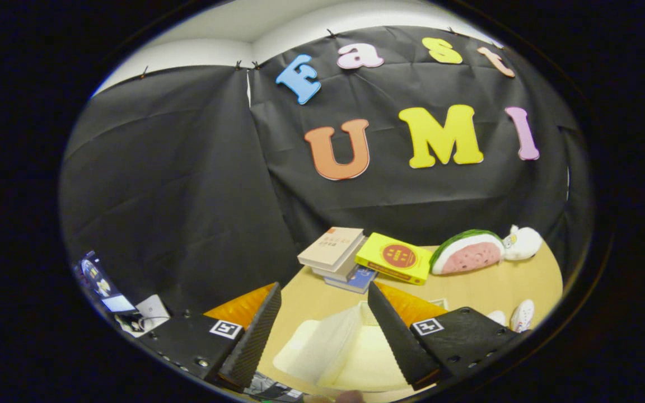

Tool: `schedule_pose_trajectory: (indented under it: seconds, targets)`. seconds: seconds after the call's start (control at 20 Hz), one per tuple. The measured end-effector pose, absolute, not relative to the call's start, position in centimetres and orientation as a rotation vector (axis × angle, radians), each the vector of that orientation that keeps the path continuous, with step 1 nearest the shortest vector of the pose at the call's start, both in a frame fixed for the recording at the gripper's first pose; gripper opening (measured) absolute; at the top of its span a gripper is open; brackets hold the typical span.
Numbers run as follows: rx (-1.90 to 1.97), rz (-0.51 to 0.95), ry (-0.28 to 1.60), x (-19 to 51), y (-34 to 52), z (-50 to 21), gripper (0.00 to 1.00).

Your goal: Open the storage box then place both shoes into the box .Put the left shoe in first, then the right shoe, with the right side of both shoes facing outward in a uniform manner.

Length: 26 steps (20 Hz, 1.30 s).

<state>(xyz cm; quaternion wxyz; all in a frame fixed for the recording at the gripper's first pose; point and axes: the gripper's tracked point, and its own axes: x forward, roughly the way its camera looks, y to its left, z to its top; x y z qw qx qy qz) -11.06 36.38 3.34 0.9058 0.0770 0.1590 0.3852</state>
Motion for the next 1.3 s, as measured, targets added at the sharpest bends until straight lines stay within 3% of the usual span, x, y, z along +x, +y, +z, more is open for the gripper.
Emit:
schedule_pose_trajectory:
  seconds: [0.8, 1.3]
  targets:
    - [0.107, 0.580, 0.337, -1.2, 14.4, -2.8, 0.94]
    - [0.059, 0.572, 0.677, 2.4, 9.0, -19.1, 0.94]
